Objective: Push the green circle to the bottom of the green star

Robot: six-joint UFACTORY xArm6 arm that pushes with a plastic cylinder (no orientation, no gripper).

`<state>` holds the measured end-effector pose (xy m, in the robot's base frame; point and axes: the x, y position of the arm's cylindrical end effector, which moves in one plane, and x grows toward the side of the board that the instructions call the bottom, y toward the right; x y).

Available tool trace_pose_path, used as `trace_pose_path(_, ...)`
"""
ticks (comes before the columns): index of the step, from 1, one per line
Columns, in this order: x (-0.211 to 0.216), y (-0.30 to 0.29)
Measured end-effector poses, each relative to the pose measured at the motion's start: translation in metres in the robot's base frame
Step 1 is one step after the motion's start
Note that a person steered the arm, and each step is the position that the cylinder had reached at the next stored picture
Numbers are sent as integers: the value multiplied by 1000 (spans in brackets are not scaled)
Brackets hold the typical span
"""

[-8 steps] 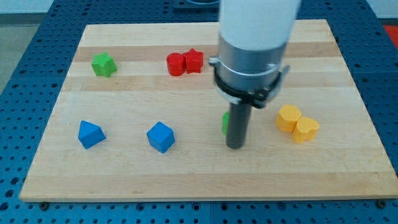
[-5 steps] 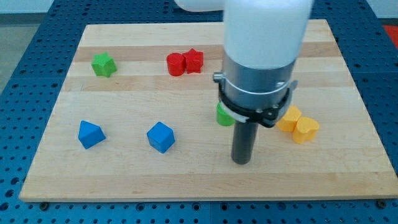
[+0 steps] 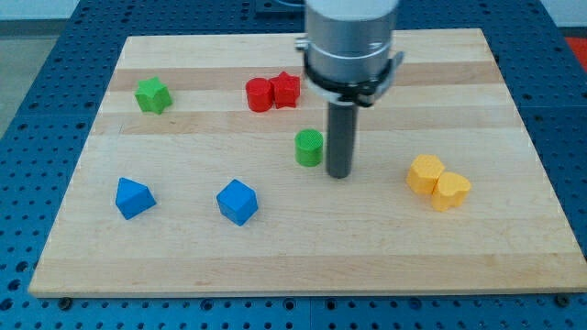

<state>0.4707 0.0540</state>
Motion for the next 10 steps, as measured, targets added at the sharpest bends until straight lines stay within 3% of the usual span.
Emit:
trace_pose_path(1,-20,11)
trace_pose_path(3,-23,-122)
trace_pose_path(8,-22,-178)
trace_pose_path(10,-52,-183)
